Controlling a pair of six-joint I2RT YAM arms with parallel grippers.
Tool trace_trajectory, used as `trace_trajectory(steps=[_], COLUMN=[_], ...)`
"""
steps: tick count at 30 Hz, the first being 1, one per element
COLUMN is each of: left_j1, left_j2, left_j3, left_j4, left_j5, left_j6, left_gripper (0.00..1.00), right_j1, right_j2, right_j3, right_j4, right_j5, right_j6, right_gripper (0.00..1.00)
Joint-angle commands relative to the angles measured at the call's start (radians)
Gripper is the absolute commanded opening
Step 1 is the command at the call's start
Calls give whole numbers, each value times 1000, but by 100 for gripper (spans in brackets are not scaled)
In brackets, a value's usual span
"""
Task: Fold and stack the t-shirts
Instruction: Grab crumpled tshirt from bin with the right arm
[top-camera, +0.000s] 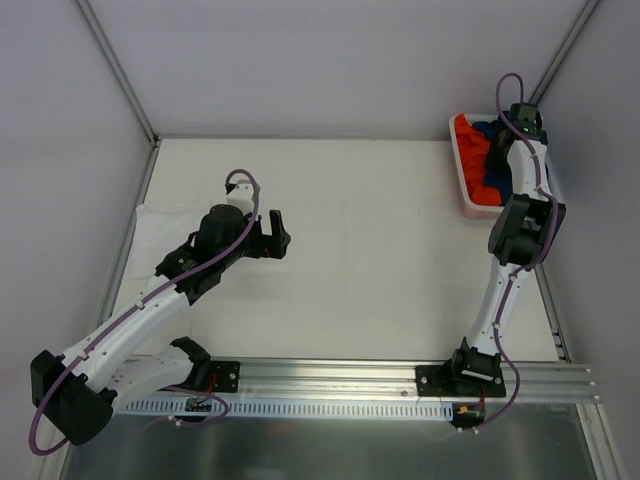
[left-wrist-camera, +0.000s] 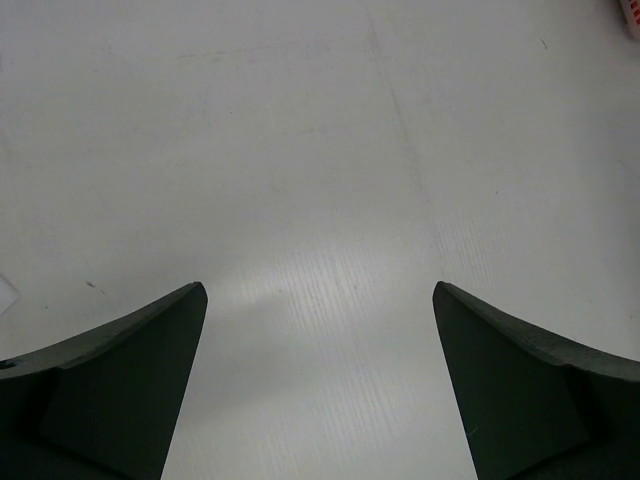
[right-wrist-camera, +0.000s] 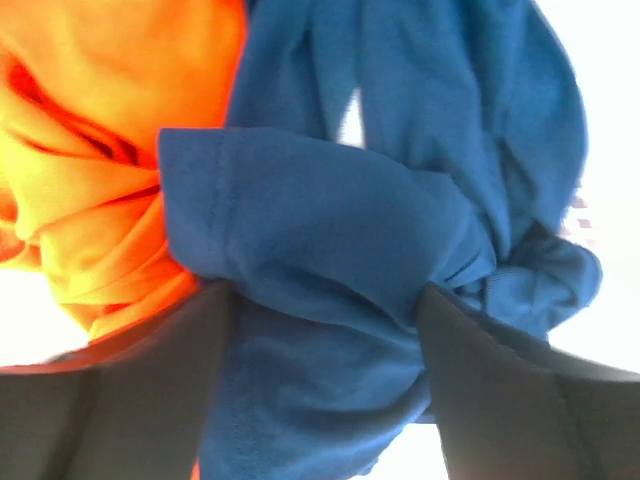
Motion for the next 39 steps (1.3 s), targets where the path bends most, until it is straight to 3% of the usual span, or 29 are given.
trace_trajectory(steps=[1,2,4,10,15,22,27,29,30,31,39], left_j1=[-9,-8,-8,-9,-8,-8,-8,-8,-8,-8,-8], left_j2=[9,13,13,13,43,95,97,98,100,101,53], left_j3=[-2,-2,-2,-5,1,11,1,0,-2,-2,-35], left_j4=[36,37,36,36,46,62,73,77,77,79,79], left_j5=[-20,-23,-23,-8,-3,17,26,29,38,46,63], left_j6=[11,9,6,-3,-29,-42,-40,-42,-45,-46,-54], left_gripper=[99,99,99,99,99,99,99,99,99,99,99], right_j1=[-3,-3,-1,40,107,259,292,340,382,384,349], right_j2=[-37,-37,-46,-218,-426,-646,-756,-785,-805,-810,-737], right_j3=[-6,-11,-28,-129,-111,-63,-22,-28,-40,-54,-65], right_j4=[-27,-27,-30,31,8,-56,-117,-146,-145,-137,-125], right_j5=[-105,-105,-94,-120,-238,-273,-465,-348,-177,-133,10], right_j6=[31,31,36,-3,-3,-12,26,-27,-56,-81,-86], right_gripper=[64,34,1,1,1,0,1,0,1,0,1])
